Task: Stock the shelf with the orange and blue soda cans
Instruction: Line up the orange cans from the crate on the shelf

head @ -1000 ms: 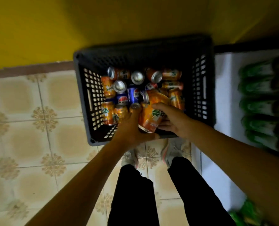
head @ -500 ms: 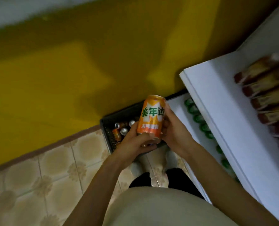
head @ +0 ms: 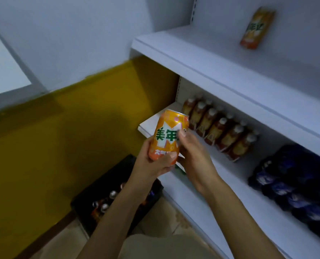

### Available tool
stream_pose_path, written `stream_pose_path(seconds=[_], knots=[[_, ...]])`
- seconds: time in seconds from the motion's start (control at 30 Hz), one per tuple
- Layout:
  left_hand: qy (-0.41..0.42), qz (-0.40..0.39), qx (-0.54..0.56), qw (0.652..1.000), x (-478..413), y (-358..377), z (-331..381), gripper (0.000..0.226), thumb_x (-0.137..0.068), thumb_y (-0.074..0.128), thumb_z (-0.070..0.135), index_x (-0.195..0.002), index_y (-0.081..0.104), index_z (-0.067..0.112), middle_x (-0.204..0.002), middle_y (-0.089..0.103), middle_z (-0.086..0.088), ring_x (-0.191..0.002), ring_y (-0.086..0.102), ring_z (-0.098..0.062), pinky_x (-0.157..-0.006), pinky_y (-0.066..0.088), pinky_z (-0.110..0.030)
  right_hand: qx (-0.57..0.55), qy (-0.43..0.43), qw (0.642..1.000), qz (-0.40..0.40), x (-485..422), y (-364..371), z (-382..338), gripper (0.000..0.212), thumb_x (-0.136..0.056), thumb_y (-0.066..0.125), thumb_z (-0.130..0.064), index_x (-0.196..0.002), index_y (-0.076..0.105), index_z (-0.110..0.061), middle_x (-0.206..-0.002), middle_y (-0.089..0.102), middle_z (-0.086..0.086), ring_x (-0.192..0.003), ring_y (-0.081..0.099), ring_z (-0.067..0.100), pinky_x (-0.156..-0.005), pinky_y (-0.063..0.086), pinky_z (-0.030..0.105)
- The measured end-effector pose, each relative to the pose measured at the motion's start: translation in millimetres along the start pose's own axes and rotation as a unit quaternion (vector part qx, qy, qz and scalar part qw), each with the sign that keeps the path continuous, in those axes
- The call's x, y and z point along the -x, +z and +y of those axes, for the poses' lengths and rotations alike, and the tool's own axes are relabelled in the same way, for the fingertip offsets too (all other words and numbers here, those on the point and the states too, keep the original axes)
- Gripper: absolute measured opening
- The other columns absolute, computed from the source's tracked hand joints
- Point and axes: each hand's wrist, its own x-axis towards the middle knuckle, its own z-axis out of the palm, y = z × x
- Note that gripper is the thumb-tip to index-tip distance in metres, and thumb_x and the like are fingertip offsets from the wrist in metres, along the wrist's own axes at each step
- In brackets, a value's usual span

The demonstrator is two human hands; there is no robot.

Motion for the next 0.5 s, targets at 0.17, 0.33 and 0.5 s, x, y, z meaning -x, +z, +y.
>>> stream_pose_path(seconds=[0.17, 0.33, 0.5], knots=[[0.083, -0.037, -0.039, 0.995, 15, 69, 0, 0.063, -0.080, 0.072, 0.007, -0.135, 0.045, 0.019, -0.125, 0.062, -0.006, -0.112, 0.062, -0.021, -0.086, 0.056, -0.041, 0.057, -0.116, 0.991, 0.039, 48, -42, -38, 0.063, -0.072, 0.074, -0.027, -0.129, 0.049, -0.021, -0.117, 0.067, -0.001, -0.107, 0.065, 0.013, -0.085, 0.056, 0.031], [0.122, -0.072, -0.027, 0.990, 9, 112, 11, 0.068, -0.075, 0.075, 0.010, -0.135, 0.045, 0.020, -0.123, 0.063, -0.006, -0.111, 0.063, -0.022, -0.082, 0.056, -0.036, 0.121, -0.183, 0.973, 0.068, 65, -65, -74, 0.060, -0.077, 0.075, -0.020, -0.130, 0.047, -0.026, -0.119, 0.064, -0.007, -0.105, 0.064, 0.005, -0.087, 0.055, 0.028], [0.165, -0.130, -0.045, 0.977, -27, 139, 36, 0.062, -0.076, 0.070, 0.006, -0.132, 0.047, 0.019, -0.119, 0.065, -0.004, -0.110, 0.064, -0.022, -0.080, 0.056, -0.033, 0.153, -0.216, 0.960, 0.096, 53, -80, -109, 0.062, -0.077, 0.076, -0.016, -0.130, 0.044, -0.026, -0.114, 0.065, -0.009, -0.102, 0.064, 0.002, -0.085, 0.056, 0.026]])
